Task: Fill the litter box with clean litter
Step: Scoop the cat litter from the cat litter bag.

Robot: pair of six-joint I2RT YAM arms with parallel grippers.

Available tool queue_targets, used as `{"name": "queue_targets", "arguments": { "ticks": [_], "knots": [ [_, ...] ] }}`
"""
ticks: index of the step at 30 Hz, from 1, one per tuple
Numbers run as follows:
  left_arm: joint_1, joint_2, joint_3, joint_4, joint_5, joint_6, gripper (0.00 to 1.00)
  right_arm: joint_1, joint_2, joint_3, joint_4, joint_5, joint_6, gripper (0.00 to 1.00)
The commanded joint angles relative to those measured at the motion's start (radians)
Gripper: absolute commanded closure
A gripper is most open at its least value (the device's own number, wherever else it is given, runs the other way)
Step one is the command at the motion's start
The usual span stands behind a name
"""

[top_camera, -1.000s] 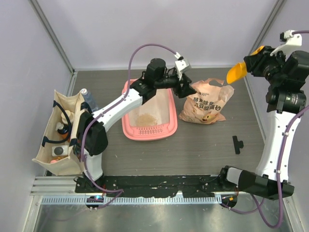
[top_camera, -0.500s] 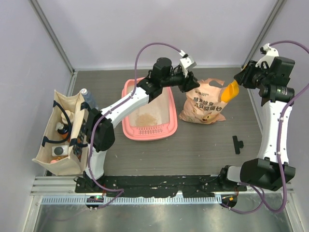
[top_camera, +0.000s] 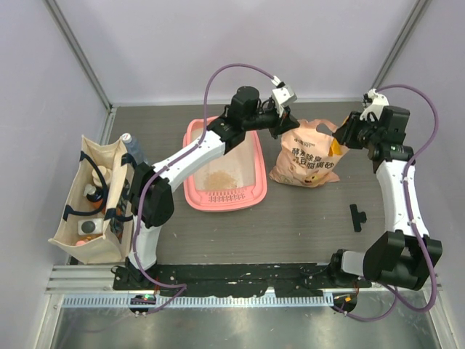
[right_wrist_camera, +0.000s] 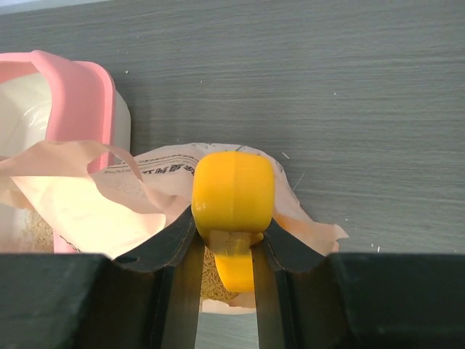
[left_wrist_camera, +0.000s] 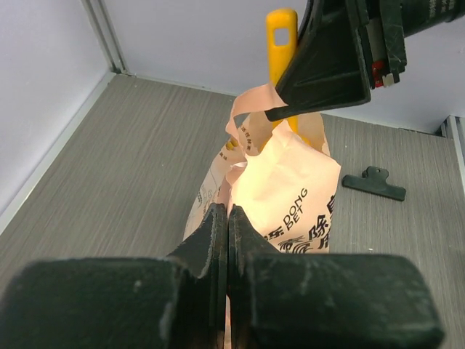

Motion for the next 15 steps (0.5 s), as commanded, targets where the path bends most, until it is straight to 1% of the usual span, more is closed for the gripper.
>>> {"name": "queue_targets", "arguments": {
  "ticks": [1,3,4,5,7,11,14,15],
  "knots": [
    [-0.004,-0.055,0.023,0.017,0.005,0.006,1.0,0.037,-0.086,-0.077,0.174,0.124,-0.022,0.99],
    [-0.003,-0.062,0.023,0.014,0.003,0.007,1.0,0.078,-0.11,-0.125,0.214,0.167,-0.031,0.99],
    [-0.004,-0.064,0.021,0.012,0.005,0.006,1.0,0.093,-0.115,-0.139,0.222,0.209,-0.061,0.99],
    [-0.004,-0.065,0.021,0.012,0.003,0.003,1.0,0.107,-0.116,-0.163,0.23,0.225,-0.089,0.99],
    [-0.003,-0.067,0.019,0.012,0.003,0.003,1.0,0.123,-0.115,-0.192,0.244,0.247,-0.091,0.99],
    [-0.004,-0.067,0.018,0.025,-0.004,-0.002,1.0,0.129,-0.1,-0.298,0.277,0.261,-0.037,0.99],
    [-0.003,-0.07,0.019,0.029,-0.015,-0.007,1.0,0.129,-0.072,-0.324,0.267,0.236,0.041,0.99],
    [-0.003,-0.07,0.021,0.028,-0.015,-0.007,1.0,0.129,-0.067,-0.33,0.267,0.228,0.091,0.99]
  ]
}}
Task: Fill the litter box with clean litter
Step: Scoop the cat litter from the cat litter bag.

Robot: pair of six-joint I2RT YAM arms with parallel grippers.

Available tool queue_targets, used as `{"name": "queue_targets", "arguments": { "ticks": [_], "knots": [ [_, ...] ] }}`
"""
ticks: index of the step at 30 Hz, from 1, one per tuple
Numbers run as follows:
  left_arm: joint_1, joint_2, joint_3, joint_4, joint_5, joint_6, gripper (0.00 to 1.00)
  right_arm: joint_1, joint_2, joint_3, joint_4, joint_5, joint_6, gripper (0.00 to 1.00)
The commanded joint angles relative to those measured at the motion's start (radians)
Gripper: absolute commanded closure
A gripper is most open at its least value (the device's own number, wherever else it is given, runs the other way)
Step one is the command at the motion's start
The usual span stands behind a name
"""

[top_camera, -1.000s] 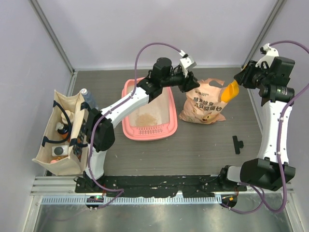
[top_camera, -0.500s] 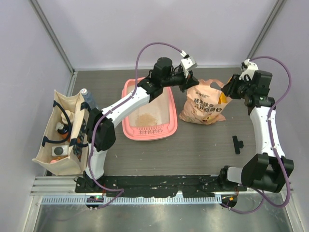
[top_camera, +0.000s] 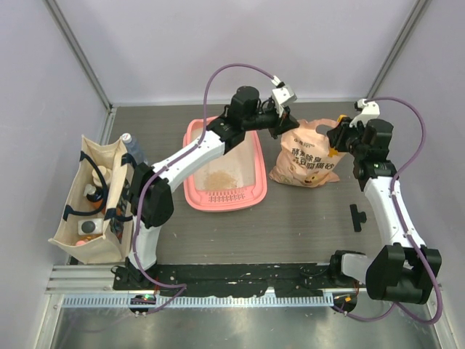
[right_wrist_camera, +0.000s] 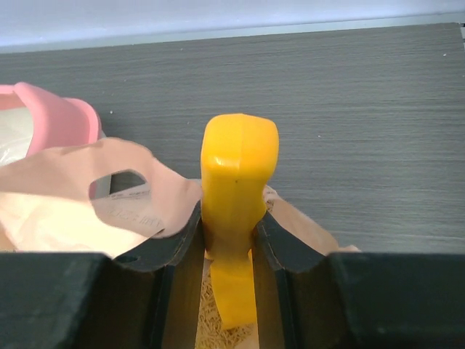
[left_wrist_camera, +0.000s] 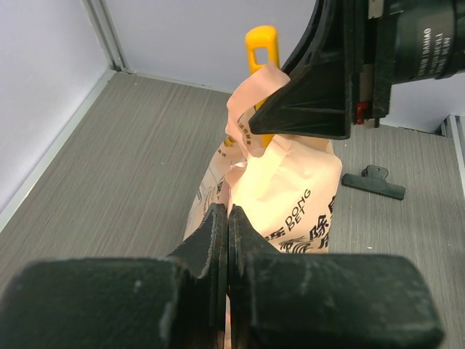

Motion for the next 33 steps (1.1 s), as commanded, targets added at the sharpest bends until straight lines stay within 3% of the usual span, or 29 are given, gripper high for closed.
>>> {"name": "queue_targets", "arguments": {
  "ticks": [1,6,12,16,28,33],
  "knots": [
    [-0.005,-0.066,0.019,0.039,-0.011,-0.006,1.0,0.0,0.069,-0.079,-0.085,0.028,0.105,0.99],
    [-0.003,-0.069,0.019,0.038,-0.017,-0.003,1.0,-0.003,0.083,-0.111,-0.037,-0.114,0.304,0.99],
    [-0.005,-0.072,0.023,0.036,-0.017,0.003,1.0,-0.023,0.097,-0.086,0.006,-0.142,0.429,0.99],
    [-0.003,-0.07,0.027,0.039,-0.017,0.007,1.0,-0.09,0.12,-0.056,0.027,-0.189,0.608,0.99],
    [0.0,-0.067,0.038,0.033,-0.035,0.008,1.0,-0.271,0.183,0.035,0.036,-0.36,0.803,0.99],
    [0.0,-0.063,0.067,0.012,-0.044,0.011,1.0,-0.296,0.175,0.015,0.162,-0.439,0.91,0.99]
  ]
}}
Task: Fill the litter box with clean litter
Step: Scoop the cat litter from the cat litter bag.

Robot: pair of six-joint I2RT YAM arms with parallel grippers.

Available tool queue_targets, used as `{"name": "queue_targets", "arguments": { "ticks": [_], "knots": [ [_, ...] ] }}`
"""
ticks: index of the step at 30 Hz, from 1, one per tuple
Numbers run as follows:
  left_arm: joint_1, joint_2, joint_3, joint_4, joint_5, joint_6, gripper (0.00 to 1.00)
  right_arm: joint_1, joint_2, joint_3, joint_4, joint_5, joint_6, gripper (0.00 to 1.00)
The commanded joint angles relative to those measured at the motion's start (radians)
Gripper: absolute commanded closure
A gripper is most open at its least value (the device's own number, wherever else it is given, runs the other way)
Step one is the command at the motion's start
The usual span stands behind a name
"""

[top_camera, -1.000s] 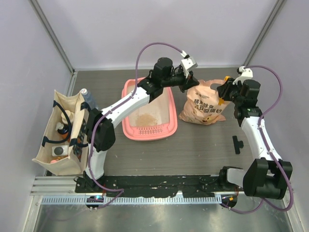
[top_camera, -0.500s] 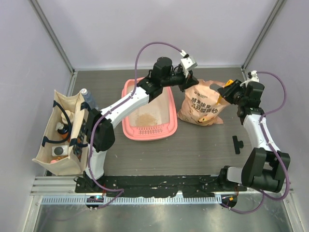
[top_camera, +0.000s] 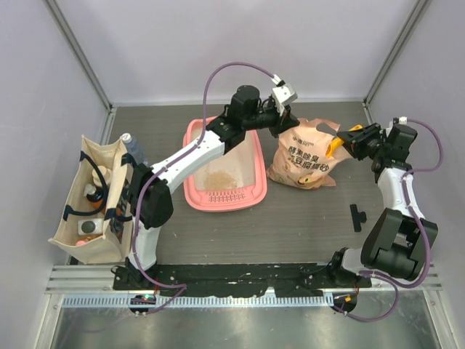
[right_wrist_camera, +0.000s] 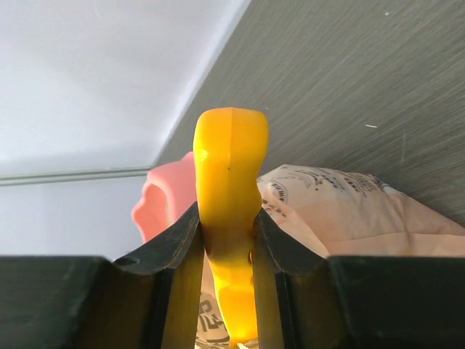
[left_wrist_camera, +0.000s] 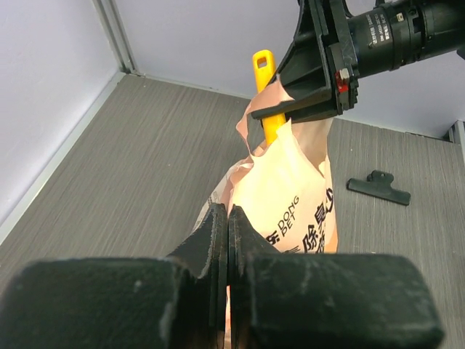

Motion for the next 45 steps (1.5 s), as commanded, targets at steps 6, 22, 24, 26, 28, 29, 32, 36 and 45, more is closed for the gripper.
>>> {"name": "queue_targets", "arguments": {
  "ticks": [6,22,24,26,28,29,32,36,45],
  "knots": [
    [0.003,-0.047,0.1,-0.079,-0.017,0.03,1.0,-0.085,-0.021,-0.054,0.274,-0.142,0.265,0.99],
    [0.003,-0.01,0.266,-0.269,-0.023,0.077,1.0,-0.292,0.085,-0.275,0.843,-0.277,0.67,0.99],
    [0.003,-0.012,0.268,-0.274,-0.043,0.08,1.0,-0.298,0.065,-0.277,0.874,-0.282,0.684,0.99],
    [0.004,-0.016,0.266,-0.277,-0.054,0.085,1.0,-0.298,0.062,-0.3,0.929,-0.285,0.714,0.99],
    [0.003,-0.018,0.268,-0.283,-0.054,0.096,1.0,-0.297,0.056,-0.327,0.986,-0.282,0.74,0.99],
    [0.003,-0.018,0.268,-0.284,-0.054,0.094,1.0,-0.298,0.058,-0.336,1.023,-0.282,0.751,0.99],
    [0.003,-0.016,0.277,-0.286,-0.054,0.1,1.0,-0.298,0.065,-0.372,1.092,-0.285,0.805,0.99],
    [0.004,-0.015,0.294,-0.272,-0.059,0.1,1.0,-0.318,0.025,-0.37,1.043,-0.294,0.77,0.99],
    [0.032,-0.024,0.315,-0.205,-0.106,0.076,1.0,-0.393,0.03,-0.136,0.835,-0.325,0.67,0.99]
  ]
}}
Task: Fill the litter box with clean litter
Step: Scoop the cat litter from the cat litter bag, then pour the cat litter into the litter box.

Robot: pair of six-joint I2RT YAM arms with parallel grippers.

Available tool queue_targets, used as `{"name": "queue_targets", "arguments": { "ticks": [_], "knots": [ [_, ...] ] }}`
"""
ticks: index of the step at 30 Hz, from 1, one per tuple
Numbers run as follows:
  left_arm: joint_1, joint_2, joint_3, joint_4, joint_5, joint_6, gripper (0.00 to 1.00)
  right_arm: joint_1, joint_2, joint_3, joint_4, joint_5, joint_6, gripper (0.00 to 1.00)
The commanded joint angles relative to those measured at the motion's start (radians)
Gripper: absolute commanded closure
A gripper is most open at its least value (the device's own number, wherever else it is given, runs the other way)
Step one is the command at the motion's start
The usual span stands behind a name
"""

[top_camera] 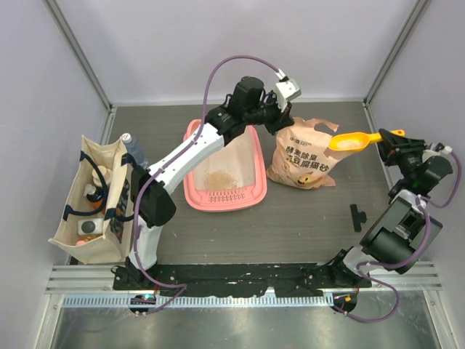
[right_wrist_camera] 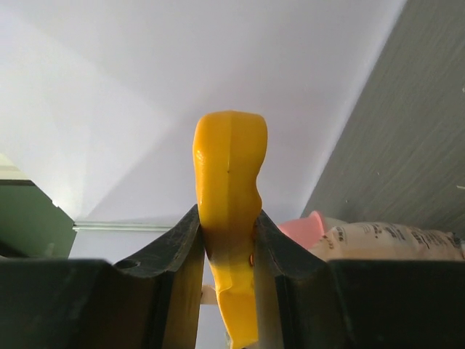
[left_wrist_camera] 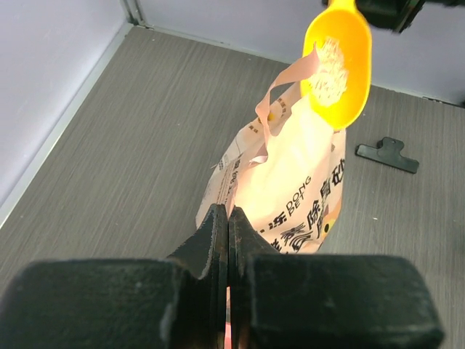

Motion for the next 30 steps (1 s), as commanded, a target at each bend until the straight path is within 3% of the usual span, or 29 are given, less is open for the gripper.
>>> {"name": "queue_targets", "arguments": {
  "ticks": [1,12,13,14,16,17,20,25,30],
  "knots": [
    [0.041,-0.053,0.095,0.155,-0.033,-0.01,1.0,-0.026,-0.046,0.176,-0.072,-0.028,-0.053,0.99],
    [0.058,-0.094,0.014,0.246,-0.009,-0.062,1.0,-0.02,-0.079,0.291,-0.256,-0.03,-0.113,0.99],
    [0.059,-0.101,-0.004,0.246,-0.007,-0.062,0.94,-0.014,-0.079,0.306,-0.269,-0.031,-0.117,0.99],
    [0.058,-0.108,-0.013,0.247,-0.007,-0.056,0.81,-0.008,-0.079,0.324,-0.283,-0.031,-0.125,0.99],
    [0.059,-0.134,-0.05,0.247,-0.009,-0.045,0.72,0.02,-0.073,0.39,-0.338,-0.031,-0.136,0.99],
    [0.061,-0.143,-0.062,0.25,-0.012,-0.04,0.58,0.032,-0.067,0.415,-0.355,-0.028,-0.151,0.99],
    [0.068,-0.183,-0.104,0.246,-0.025,-0.031,0.43,0.089,-0.03,0.53,-0.434,-0.025,-0.171,0.99],
    [0.096,-0.292,-0.197,0.215,-0.059,-0.025,0.33,0.211,0.062,0.738,-0.537,-0.005,-0.214,0.99],
    [0.146,-0.419,-0.334,0.148,-0.087,0.007,0.32,0.4,0.184,0.875,-0.638,0.019,-0.269,0.99]
  ]
}}
